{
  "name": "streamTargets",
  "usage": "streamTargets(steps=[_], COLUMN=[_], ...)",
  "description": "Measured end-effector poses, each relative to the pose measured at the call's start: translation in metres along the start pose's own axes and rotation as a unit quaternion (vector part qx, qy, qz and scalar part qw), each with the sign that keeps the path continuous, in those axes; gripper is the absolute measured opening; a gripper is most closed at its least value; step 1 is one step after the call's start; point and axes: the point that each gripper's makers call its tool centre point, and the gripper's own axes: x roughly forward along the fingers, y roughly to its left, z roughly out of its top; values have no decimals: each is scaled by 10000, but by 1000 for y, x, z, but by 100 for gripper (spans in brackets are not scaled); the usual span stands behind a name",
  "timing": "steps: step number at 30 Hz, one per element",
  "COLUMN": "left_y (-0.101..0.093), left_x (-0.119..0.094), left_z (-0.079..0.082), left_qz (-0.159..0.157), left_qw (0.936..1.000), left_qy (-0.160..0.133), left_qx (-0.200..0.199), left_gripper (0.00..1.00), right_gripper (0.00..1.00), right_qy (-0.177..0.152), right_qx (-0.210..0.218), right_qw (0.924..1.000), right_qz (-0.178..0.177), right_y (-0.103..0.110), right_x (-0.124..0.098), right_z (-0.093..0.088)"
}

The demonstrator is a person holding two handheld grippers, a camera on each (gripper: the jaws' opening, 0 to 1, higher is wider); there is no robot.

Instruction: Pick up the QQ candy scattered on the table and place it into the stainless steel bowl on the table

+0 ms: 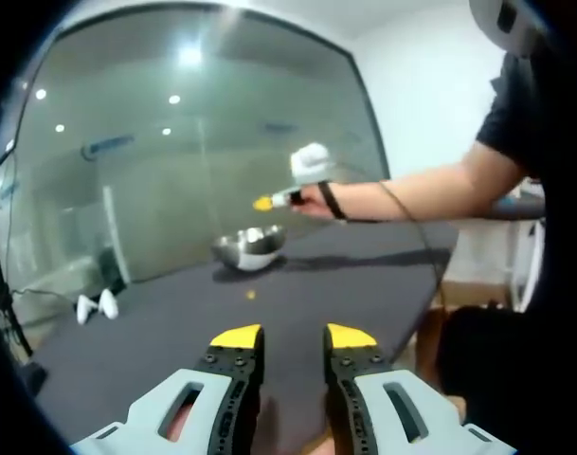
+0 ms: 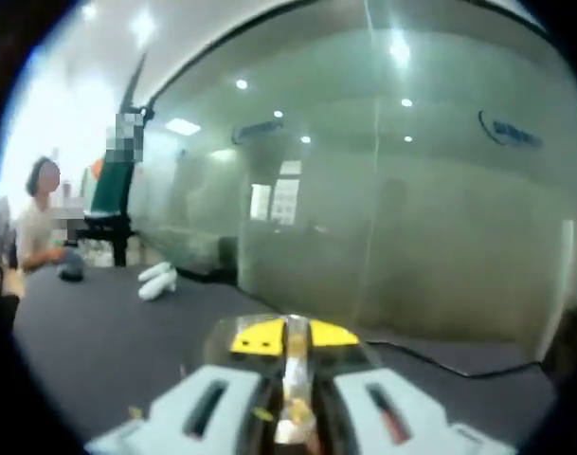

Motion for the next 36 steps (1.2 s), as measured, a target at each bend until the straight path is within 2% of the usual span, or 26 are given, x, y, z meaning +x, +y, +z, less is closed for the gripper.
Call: streamTargets(steps=[8,15,17,18,20,23,25,28,34,36], left_y=[5,10,10,10,10,10,10,11,6,5], left_x=[-4,-7,-7,-8,-8,-8,-8,-8,-6,-6], left_z=[2,-2,-2,-1,-1,-1,2,3,2,2], left_qz=[50,107,105,102,110,124,119,141,87,75], left_qw=[10000,9999,9999,9999,9999,9999,9999,9998,9999,9999], left_qy=[-23,-25,-26,-28,-32,-44,-88,-102,-72,-66], left_qx=[10,-49,-39,-43,-37,-40,-55,-50,-28,-13], left_gripper=[27,27,27,27,27,27,27,27,27,27], right_gripper=[9,9,10,11,16,16,15,15,15,15], right_qy=[86,176,246,150,148,114,44,46,-44,-52], right_qx=[5,-91,-169,-27,8,-15,-14,-212,-242,-323], right_qw=[9999,9998,9995,9997,9996,9995,9988,9982,9973,9972], right_qz=[-65,-74,51,205,235,285,487,565,695,676], right_y=[-5,-1,4,10,13,14,22,31,38,33], right_x=[7,8,9,9,7,8,4,-4,-14,-9], right_z=[-4,-8,-13,-12,-6,-4,0,1,6,9])
